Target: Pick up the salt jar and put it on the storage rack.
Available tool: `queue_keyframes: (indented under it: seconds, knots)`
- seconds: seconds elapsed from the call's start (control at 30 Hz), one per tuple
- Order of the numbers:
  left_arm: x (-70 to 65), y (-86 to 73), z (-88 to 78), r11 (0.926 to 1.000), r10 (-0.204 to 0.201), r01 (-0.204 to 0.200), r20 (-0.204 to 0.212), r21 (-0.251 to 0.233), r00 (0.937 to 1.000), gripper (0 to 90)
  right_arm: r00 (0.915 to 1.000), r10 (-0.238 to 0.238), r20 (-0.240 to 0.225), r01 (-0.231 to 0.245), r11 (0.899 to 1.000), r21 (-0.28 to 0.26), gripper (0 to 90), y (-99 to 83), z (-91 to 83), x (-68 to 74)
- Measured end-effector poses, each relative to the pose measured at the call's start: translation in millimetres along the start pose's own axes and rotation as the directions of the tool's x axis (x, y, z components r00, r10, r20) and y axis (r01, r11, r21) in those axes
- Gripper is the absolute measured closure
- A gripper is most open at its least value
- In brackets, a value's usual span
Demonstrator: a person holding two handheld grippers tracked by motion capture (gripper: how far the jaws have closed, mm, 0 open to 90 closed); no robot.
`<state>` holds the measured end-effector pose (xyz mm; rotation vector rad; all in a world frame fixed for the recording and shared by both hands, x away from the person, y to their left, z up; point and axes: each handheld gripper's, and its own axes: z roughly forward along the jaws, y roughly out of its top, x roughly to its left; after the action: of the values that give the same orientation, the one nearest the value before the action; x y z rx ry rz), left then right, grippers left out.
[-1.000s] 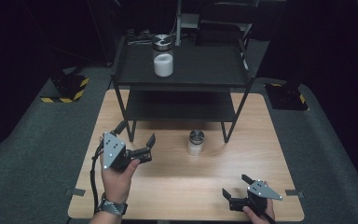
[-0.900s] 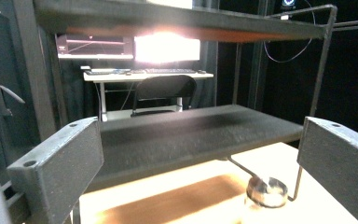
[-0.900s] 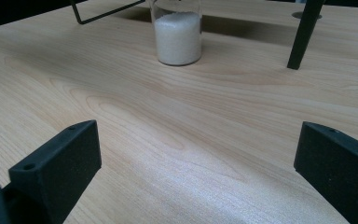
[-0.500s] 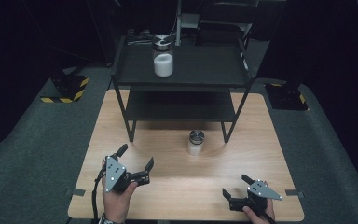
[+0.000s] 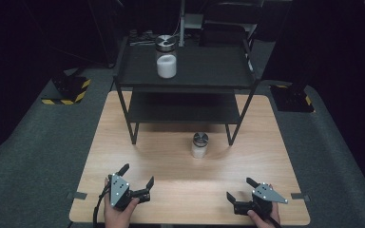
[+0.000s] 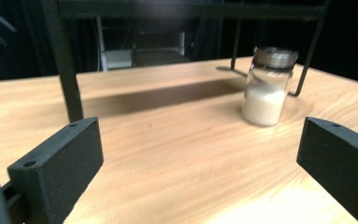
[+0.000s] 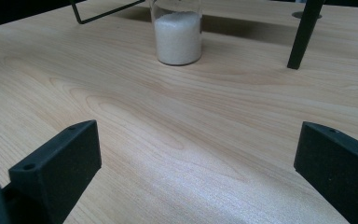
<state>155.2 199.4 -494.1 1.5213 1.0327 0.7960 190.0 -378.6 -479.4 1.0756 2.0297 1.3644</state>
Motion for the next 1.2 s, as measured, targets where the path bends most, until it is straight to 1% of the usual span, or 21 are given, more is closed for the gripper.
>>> queue_keyframes:
  seconds: [0.1,0.17,0.23,0.27,0.33,0.53,0.63,0.73,0.77,0.83,0.97,1.07,1.13,1.17,1.2]
  knots:
    - [2.8,-0.4,0.6,0.9985,-0.021,0.021,0.004,0.050,0.9998,0.5,1.0000,0.003,0.002,-0.003,1.000,-0.003,0.3,-0.5,-0.3,0.0]
    - [5.6,-1.0,0.6,0.9968,-0.042,0.041,0.016,0.068,0.9990,0.5,1.0000,0.006,0.004,-0.006,1.000,-0.007,0.3,-1.2,-0.6,0.2]
    - [4.9,0.2,1.3,0.9951,-0.047,0.045,0.012,0.088,0.9988,0.5,0.9999,0.010,0.006,-0.010,1.000,-0.009,0.3,-1.6,-0.8,0.3]
    - [4.0,0.5,1.6,0.9946,-0.043,0.042,0.009,0.095,0.9990,0.5,0.9999,0.012,0.007,-0.012,1.000,-0.010,0.3,-1.9,-1.0,0.3]
    - [3.1,2.0,2.4,0.9937,-0.021,0.020,0.012,0.110,0.9997,0.5,0.9999,0.012,0.008,-0.012,1.000,-0.014,0.3,-2.5,-1.3,0.6]
    - [1.0,3.9,6.0,0.9883,0.005,-0.007,0.012,0.152,0.9999,0.5,1.0000,0.000,0.007,0.000,1.000,-0.012,0.3,-2.3,-1.5,1.4]
    - [1.7,3.8,6.9,0.9865,0.004,-0.007,0.016,0.163,0.9999,0.5,1.0000,0.007,0.006,-0.007,1.000,-0.010,0.3,-2.0,-1.3,0.8]
    - [2.1,5.3,8.3,0.9843,-0.007,0.005,0.014,0.177,0.9999,0.5,1.0000,0.007,0.004,-0.007,1.000,-0.010,0.3,-1.9,-1.2,0.2]
    - [1.1,5.5,8.3,0.9841,-0.005,0.003,0.009,0.178,0.9999,0.5,1.0000,0.005,0.003,-0.005,1.000,-0.010,0.3,-1.9,-1.2,0.3]
    - [0.6,6.4,8.7,0.9829,0.006,-0.009,0.015,0.184,0.9999,0.5,1.0000,0.000,0.003,0.000,1.000,-0.010,0.3,-2.0,-1.3,1.0]
    - [-3.0,9.6,10.7,0.9785,0.027,-0.028,0.011,0.204,0.9996,0.5,1.0000,0.001,0.003,-0.001,1.000,-0.013,0.3,-2.5,-1.6,0.7]
    - [-5.5,12.8,13.2,0.9735,0.034,-0.035,0.007,0.226,0.9994,0.5,1.0000,0.003,0.003,-0.003,1.000,-0.014,0.3,-2.9,-1.7,0.6]
    - [-5.0,17.3,15.8,0.9658,0.035,-0.038,0.016,0.256,0.9992,0.5,1.0000,0.001,0.003,-0.001,1.000,-0.012,0.3,-2.5,-1.5,0.6]
    - [-4.5,17.9,16.0,0.9650,0.032,-0.036,0.019,0.260,0.9993,0.5,1.0000,0.000,0.003,0.000,1.000,-0.011,0.3,-2.3,-1.4,0.7]
    - [-3.6,17.1,15.9,0.9664,0.024,-0.029,0.023,0.255,0.9995,0.5,1.0000,0.000,0.003,0.000,1.000,-0.012,0.3,-2.3,-1.4,0.9]
